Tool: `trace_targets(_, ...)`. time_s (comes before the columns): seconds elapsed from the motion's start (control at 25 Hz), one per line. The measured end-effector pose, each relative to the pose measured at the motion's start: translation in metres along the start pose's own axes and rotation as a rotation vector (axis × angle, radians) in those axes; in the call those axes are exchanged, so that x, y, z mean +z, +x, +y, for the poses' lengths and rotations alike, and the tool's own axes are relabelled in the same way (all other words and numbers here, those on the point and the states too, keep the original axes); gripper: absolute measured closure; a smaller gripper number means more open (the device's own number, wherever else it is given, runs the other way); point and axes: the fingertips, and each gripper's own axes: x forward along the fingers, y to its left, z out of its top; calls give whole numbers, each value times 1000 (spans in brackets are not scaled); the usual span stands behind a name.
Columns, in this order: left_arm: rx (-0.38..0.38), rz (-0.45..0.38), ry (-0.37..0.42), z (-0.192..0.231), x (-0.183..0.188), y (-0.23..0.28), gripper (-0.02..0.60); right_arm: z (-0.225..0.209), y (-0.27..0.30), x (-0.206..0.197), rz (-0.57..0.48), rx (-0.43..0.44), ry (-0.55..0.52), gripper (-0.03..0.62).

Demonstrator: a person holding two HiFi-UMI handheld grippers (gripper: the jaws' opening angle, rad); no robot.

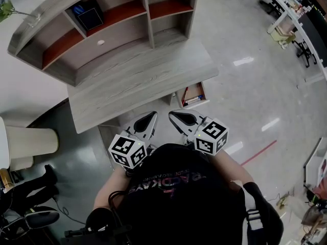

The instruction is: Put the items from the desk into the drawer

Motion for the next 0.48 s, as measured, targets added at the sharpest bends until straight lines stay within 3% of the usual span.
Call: trace_targets(0.48,-22,30,1,-4,-8,6,572,-6,2,-2,7,-8,13,577)
